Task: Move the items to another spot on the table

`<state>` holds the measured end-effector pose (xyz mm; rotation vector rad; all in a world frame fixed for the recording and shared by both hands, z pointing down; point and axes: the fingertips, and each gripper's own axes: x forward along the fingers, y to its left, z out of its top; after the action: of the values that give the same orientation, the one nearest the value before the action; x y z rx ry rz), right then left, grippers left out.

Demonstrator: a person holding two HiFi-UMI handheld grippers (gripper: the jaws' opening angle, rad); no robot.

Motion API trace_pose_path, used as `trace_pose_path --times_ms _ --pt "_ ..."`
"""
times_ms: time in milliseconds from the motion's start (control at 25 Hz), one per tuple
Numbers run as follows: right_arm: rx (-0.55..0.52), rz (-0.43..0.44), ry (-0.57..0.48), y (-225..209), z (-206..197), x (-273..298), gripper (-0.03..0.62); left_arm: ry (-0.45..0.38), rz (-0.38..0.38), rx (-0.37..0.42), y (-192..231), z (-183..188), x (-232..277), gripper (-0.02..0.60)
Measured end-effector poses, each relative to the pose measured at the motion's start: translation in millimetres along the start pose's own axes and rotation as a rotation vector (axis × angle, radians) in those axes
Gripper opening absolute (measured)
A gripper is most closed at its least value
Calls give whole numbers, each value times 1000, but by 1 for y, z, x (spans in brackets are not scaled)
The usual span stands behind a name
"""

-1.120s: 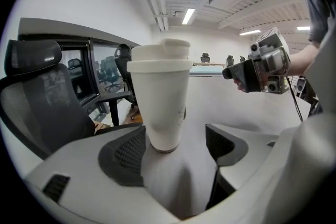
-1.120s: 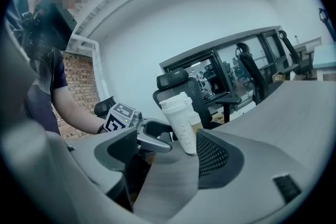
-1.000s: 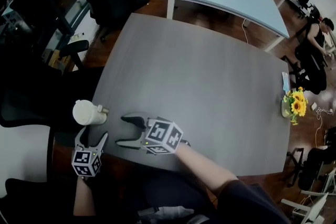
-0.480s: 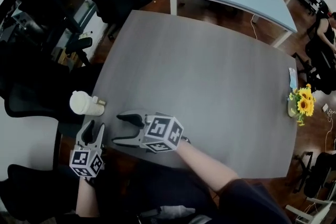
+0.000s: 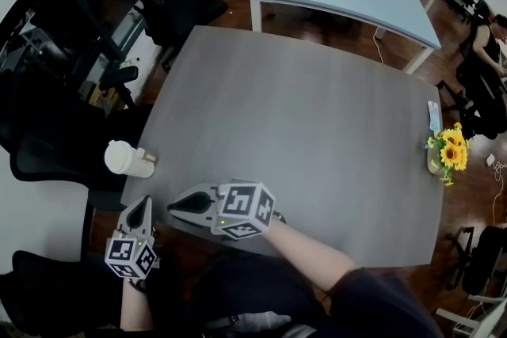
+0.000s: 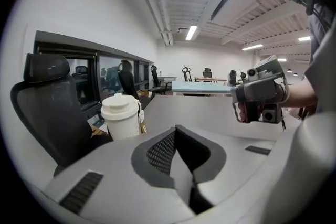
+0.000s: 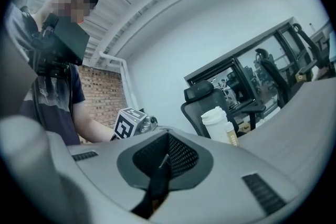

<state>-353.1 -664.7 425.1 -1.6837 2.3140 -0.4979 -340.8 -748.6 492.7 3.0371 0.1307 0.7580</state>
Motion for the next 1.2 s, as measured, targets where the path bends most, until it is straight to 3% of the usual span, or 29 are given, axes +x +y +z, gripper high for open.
trace_pose_path --times_ms 160,240,440,520,840,1200 --pt "-35 -49 -1 8 9 -2 -23 -36 -42 79 -10 9 4 17" --pt "-55 -70 0 12 14 0 -21 -80 -70 56 -12 20 3 17" --pt "-61 -124 13 19 15 4 -21 -235 -179 -273 -11 46 -8 17" --pt "-59 -139 24 26 13 6 -21 -263 -210 -332 -13 48 -16 17" --pt "-97 -191 59 62 3 2 -21 -233 -298 -353 -45 37 -27 17" --pt "-125 -284 2 84 1 -65 -21 -225 -393 -215 -124 53 -20 18"
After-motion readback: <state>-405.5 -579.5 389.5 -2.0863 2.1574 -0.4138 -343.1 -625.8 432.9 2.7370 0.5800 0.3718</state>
